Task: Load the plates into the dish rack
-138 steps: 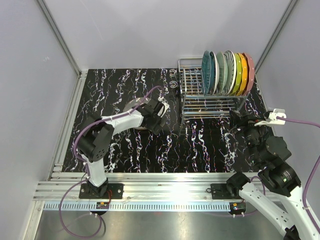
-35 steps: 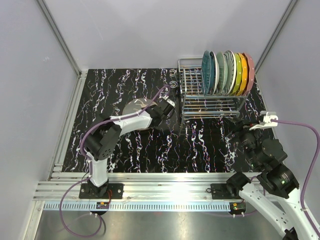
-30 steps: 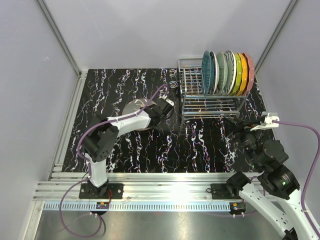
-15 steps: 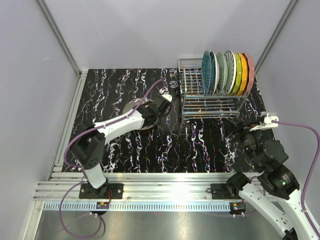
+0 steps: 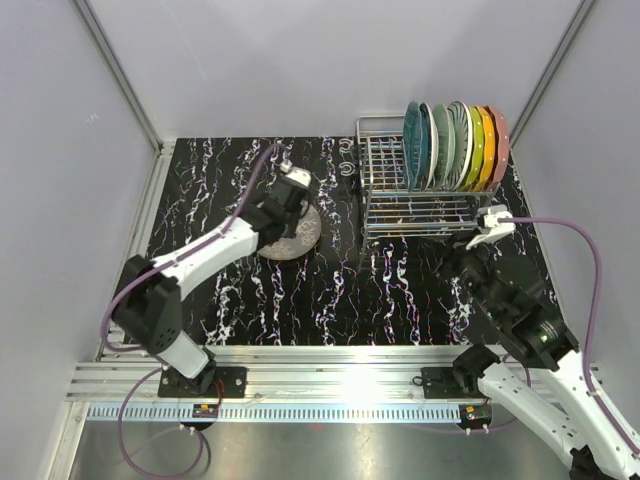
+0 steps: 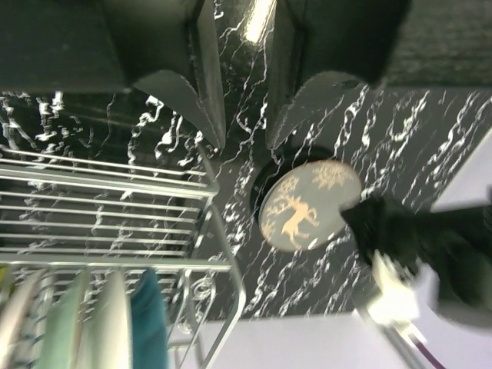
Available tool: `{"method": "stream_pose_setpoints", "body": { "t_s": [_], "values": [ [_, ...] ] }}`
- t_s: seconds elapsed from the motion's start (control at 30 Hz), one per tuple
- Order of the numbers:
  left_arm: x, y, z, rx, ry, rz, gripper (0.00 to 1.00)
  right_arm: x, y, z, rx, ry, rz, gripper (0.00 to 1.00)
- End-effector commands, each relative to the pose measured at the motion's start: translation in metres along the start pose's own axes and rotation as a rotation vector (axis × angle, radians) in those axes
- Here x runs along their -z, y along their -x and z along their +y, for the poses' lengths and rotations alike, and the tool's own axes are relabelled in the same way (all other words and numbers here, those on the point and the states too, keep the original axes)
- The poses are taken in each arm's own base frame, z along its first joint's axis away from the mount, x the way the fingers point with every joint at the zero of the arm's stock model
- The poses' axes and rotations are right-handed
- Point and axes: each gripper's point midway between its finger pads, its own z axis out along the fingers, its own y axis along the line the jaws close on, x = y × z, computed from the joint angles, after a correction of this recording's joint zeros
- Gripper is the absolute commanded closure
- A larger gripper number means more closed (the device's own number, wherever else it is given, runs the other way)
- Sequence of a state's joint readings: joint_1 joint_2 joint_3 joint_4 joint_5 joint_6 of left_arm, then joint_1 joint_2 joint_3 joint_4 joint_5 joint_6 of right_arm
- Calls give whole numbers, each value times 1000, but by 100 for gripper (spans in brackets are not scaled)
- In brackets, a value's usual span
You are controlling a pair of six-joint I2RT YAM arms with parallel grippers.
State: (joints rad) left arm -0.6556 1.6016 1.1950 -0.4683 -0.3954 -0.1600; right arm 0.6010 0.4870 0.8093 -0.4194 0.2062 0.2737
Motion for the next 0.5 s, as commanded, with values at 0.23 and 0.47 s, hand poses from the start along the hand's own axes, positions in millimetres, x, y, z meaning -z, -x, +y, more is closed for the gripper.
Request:
{"method": "stream_pose_setpoints", "body": {
  "t_s": [0.23, 0.47],
  "values": [
    [17, 36, 107, 353, 72, -151, 64, -37, -13, 27, -16, 85, 80, 65],
    [5, 30, 133, 346, 149, -139, 66, -76, -33, 54, 30, 91, 158, 62]
  ]
}}
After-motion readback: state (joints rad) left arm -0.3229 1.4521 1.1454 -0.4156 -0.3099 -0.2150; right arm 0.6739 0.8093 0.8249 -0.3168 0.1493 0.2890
